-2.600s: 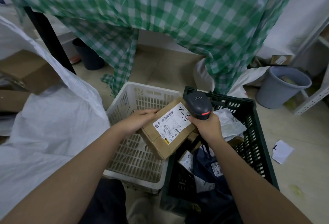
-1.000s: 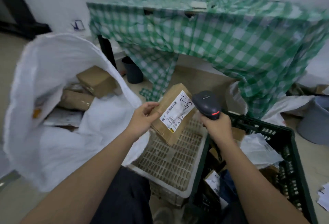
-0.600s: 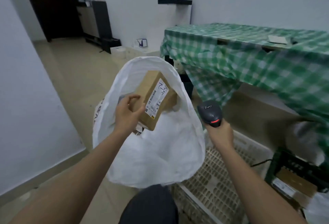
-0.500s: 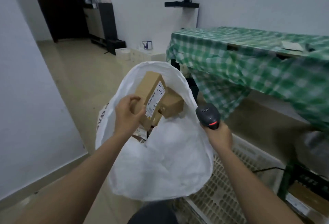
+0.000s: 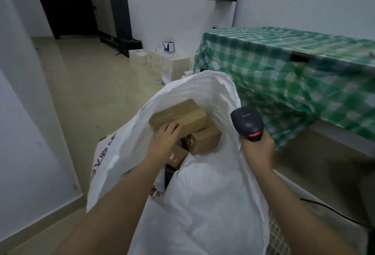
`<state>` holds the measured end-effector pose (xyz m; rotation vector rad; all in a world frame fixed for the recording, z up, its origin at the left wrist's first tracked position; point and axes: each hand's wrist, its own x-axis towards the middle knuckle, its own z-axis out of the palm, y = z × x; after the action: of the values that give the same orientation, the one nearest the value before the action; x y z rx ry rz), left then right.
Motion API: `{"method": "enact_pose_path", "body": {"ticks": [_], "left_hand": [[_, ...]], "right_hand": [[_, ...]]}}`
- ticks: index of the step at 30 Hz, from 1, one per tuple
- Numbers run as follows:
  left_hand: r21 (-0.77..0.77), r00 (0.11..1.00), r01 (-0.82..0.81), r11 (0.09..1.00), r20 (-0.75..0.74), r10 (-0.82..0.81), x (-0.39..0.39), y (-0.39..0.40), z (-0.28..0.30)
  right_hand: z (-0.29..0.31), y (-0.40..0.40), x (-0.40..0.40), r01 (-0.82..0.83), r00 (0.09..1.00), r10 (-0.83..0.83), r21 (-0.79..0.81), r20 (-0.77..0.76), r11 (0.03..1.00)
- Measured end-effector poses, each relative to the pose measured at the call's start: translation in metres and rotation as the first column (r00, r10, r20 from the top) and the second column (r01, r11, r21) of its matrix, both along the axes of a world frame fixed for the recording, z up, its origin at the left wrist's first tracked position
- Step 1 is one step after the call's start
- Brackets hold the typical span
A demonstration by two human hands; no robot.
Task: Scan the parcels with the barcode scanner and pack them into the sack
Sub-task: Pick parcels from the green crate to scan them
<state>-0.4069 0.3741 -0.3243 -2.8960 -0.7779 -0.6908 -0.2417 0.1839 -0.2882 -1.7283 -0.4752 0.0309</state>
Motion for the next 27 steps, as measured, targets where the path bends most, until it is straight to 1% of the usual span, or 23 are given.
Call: {"method": "enact_pose_path", "body": {"ticks": [2, 4, 5, 7, 8, 10, 12, 14, 16, 18, 20, 23, 27], "left_hand": [[-0.015, 0.994, -0.072, 0.997, -0.083, 0.071, 0.016, 0.01, -0.003], [-0.016, 0.952, -0.198, 0.98, -0.24, 0.188, 0.026, 0.014, 0.001], [0.01, 0.928, -0.245, 0.969, -0.286, 0.238, 0.029, 0.012, 0.003], [0.02, 0.906, -0.306, 0.952, -0.301, 0.298, 0.03, 0.007, 0.008], [-0.048, 0.907, -0.32, 0.946, -0.303, 0.292, 0.029, 0.004, 0.011], [-0.288, 0.936, -0.283, 0.915, -0.293, 0.198, 0.025, 0.0, 0.017], [-0.471, 0.961, -0.213, 0.856, -0.26, 0.096, 0.017, -0.005, 0.023], [-0.571, 0.968, -0.175, 0.802, -0.249, 0.033, 0.006, -0.014, 0.029], [-0.608, 0.979, -0.114, 0.786, -0.204, -0.016, -0.004, -0.026, 0.034], [-0.624, 0.995, -0.014, 0.781, -0.082, -0.048, -0.011, -0.04, 0.037], [-0.666, 0.997, 0.072, 0.742, 0.044, -0.058, -0.018, -0.059, 0.044], [-0.718, 0.987, 0.144, 0.681, 0.158, -0.042, -0.027, -0.098, 0.062], [-0.73, 0.955, 0.272, 0.627, 0.286, -0.08, -0.032, -0.153, 0.082]], "right_hand": [[0.012, 0.009, 0.005, -0.027, 0.999, 0.025, 0.034, 0.042, 0.999], [0.017, 0.016, 0.013, -0.018, 0.996, 0.017, 0.014, 0.082, 1.0], [0.017, 0.017, 0.016, -0.009, 0.996, 0.01, -0.013, 0.092, 1.0], [0.014, 0.017, 0.018, 0.008, 0.997, -0.005, -0.031, 0.074, 0.999], [0.012, 0.016, 0.019, 0.018, 0.998, -0.017, -0.031, 0.055, 0.999], [0.011, 0.011, 0.018, 0.037, 0.999, -0.036, -0.033, 0.032, 0.999], [0.014, 0.006, 0.014, 0.033, 0.999, -0.031, -0.043, 0.036, 0.999], [0.018, -0.002, 0.009, 0.027, 0.999, -0.024, -0.068, 0.041, 0.997], [0.024, -0.012, 0.003, 0.014, 0.999, -0.01, -0.095, 0.047, 0.995], [0.029, -0.024, -0.004, 0.004, 0.999, 0.002, -0.122, 0.049, 0.993], [0.035, -0.038, -0.011, -0.014, 0.999, 0.019, -0.144, 0.035, 0.989], [0.041, -0.068, -0.024, -0.027, 0.999, 0.035, -0.201, 0.034, 0.979], [0.043, -0.127, -0.045, -0.046, 0.998, 0.054, -0.261, 0.022, 0.964]]}}
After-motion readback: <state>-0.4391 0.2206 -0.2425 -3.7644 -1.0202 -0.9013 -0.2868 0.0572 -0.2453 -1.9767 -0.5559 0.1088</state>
